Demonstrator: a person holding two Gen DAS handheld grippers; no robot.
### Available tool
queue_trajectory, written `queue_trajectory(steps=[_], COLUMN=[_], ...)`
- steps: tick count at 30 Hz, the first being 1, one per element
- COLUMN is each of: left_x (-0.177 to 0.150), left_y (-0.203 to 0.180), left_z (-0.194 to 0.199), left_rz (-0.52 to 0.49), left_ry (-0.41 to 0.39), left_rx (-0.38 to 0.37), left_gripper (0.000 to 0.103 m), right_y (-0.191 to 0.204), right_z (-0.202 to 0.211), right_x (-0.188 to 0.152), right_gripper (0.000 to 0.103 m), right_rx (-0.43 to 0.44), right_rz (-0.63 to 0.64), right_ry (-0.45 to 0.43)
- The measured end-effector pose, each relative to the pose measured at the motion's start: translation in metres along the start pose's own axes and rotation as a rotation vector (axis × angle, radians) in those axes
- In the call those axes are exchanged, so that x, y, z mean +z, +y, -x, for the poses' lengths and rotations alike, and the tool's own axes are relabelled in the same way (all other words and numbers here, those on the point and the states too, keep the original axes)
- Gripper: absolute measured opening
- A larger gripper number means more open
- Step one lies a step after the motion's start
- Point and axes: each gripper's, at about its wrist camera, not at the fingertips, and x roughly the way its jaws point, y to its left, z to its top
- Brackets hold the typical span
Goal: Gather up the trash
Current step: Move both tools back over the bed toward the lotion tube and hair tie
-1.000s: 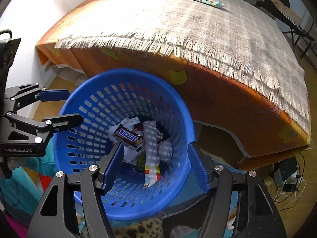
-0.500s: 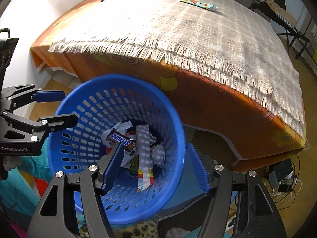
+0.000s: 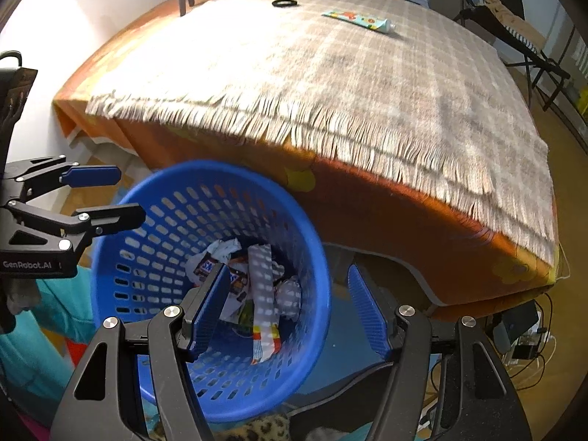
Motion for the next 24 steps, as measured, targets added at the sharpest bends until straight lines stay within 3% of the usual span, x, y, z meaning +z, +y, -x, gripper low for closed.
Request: queue_trajectory(steps=[11,16,24], left_x=[0.051,0.084,0.140], left_y=[0.010,0.018,0.035], left_z=[0.017,0.020,0.010], left_rz=[-0.015,-0.020,-0.009], left_ry=[-0.074,-0.105,-0.142], left_rx=[0.004,0.012,0.031], left_gripper=[0.070,0.070,0.070], right_y=[-0.016,-0.031,-0.057], right_z=[0.019,0.031,0.033], right_x=[0.032,0.060,0.118], right_gripper=[0.066,0.066,0.066], right_rx=[0.023,0.030,0.009], right_rz=[-0.018,-0.017,0.014], right_ry=[-0.076,-0.165,-0.216])
